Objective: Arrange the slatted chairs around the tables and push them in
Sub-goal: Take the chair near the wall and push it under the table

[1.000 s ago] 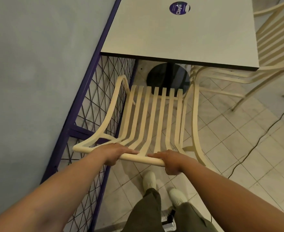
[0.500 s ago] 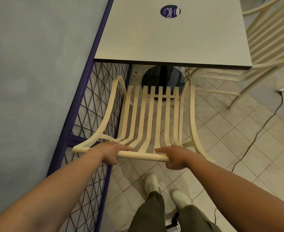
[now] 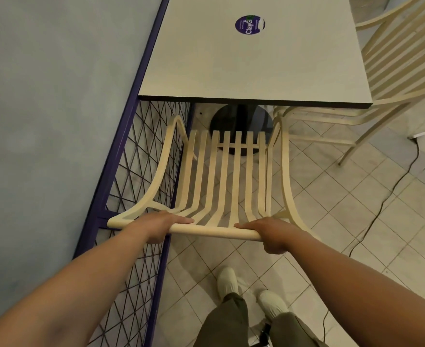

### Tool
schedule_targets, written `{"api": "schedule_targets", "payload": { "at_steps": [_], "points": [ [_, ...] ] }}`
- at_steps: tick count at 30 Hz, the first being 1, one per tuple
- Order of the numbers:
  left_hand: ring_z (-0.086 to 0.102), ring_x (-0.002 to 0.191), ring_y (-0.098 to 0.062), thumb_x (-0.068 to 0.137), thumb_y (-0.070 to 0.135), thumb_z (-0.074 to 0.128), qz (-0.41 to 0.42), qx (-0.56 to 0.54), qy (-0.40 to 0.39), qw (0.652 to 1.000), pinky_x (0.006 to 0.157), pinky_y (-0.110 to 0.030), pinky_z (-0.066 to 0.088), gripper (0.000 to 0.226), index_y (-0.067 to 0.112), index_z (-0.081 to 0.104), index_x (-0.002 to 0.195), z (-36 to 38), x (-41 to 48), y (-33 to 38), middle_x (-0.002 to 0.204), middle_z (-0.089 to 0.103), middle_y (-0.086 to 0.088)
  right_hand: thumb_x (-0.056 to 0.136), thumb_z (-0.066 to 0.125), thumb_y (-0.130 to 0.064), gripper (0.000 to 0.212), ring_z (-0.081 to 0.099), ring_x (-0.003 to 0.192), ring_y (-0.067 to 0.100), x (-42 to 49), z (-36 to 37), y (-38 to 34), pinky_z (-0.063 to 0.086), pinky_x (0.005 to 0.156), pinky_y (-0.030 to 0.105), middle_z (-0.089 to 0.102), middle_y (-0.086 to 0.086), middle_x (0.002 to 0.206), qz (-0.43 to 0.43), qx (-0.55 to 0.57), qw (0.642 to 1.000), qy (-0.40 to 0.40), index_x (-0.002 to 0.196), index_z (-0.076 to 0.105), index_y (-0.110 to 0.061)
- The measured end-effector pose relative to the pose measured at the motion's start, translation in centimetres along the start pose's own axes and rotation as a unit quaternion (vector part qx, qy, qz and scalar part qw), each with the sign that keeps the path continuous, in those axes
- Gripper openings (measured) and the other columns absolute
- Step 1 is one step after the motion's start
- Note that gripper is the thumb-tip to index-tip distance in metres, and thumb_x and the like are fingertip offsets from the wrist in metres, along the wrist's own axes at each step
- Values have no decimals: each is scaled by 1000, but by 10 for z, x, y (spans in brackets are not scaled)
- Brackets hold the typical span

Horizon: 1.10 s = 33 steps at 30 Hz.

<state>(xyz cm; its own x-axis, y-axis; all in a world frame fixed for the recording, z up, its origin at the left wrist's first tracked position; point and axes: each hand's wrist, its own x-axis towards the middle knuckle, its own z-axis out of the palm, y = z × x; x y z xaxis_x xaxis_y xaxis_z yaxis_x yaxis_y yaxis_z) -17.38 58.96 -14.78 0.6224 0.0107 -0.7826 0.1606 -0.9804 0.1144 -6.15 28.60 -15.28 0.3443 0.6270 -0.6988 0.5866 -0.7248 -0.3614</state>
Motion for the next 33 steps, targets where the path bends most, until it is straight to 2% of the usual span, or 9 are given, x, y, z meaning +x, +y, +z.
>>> {"api": "schedule_targets", "payload": {
  "at_steps": [2, 6, 16, 20, 23, 26, 33],
  "points": [
    [57, 97, -17, 91, 1, 56, 5, -2, 10, 1000, 84, -37, 53, 94, 74, 23, 138, -9, 6, -4, 120, 55, 5, 85, 62, -3, 89, 55, 106, 20, 7, -7, 1, 49, 92, 37, 55, 0, 128, 3, 0, 1000, 4, 149, 23, -52],
    [58, 94, -14, 89, 2, 61, 10, -17, 14, 1000, 73, -28, 47, 93, 73, 26, 138, -23, 15, -8, 120, 56, 7, 86, 60, -2, 89, 55, 104, 19, 15, -21, 6, 48, 89, 35, 55, 0, 125, 8, -4, 1000, 7, 150, 23, -52],
    [55, 93, -13, 91, 2, 59, 10, -24, 5, 1000, 71, -26, 43, 90, 69, 28, 141, -27, 14, -6, 116, 54, 7, 89, 59, -1, 85, 46, 95, 14, 12, -27, 3, 39, 83, 29, 54, 1, 125, 5, 5, 1000, 3, 151, 25, -49],
    [56, 95, -15, 91, 1, 58, 9, -24, 5, 1000, 75, -30, 48, 91, 69, 26, 142, -24, 12, -4, 118, 54, 6, 89, 59, -1, 84, 45, 96, 13, 8, -26, 2, 38, 85, 29, 54, 1, 126, 0, 10, 1000, 4, 151, 26, -46],
    [57, 98, -16, 90, -1, 57, 3, -21, -3, 1000, 84, -35, 53, 94, 70, 24, 142, -18, 11, -4, 121, 54, 5, 88, 60, -2, 85, 47, 97, 14, 6, -22, 2, 39, 84, 29, 54, 1, 126, 2, -1, 1000, 2, 151, 26, -47],
    [56, 102, -17, 91, -1, 55, 0, -10, -5, 1000, 90, -38, 52, 95, 71, 22, 142, -14, 9, -4, 125, 54, 5, 88, 61, -2, 85, 53, 105, 18, 5, -18, -1, 42, 88, 31, 55, 1, 127, 3, 0, 1000, 0, 151, 25, -48],
    [56, 102, -16, 92, 1, 57, 4, -14, -5, 1000, 90, -39, 52, 94, 73, 20, 140, -12, 10, -8, 124, 54, 5, 89, 60, -2, 86, 53, 112, 21, 4, -19, -4, 44, 94, 34, 53, 2, 130, 7, -6, 1000, -9, 152, 24, -46]
  ]
}}
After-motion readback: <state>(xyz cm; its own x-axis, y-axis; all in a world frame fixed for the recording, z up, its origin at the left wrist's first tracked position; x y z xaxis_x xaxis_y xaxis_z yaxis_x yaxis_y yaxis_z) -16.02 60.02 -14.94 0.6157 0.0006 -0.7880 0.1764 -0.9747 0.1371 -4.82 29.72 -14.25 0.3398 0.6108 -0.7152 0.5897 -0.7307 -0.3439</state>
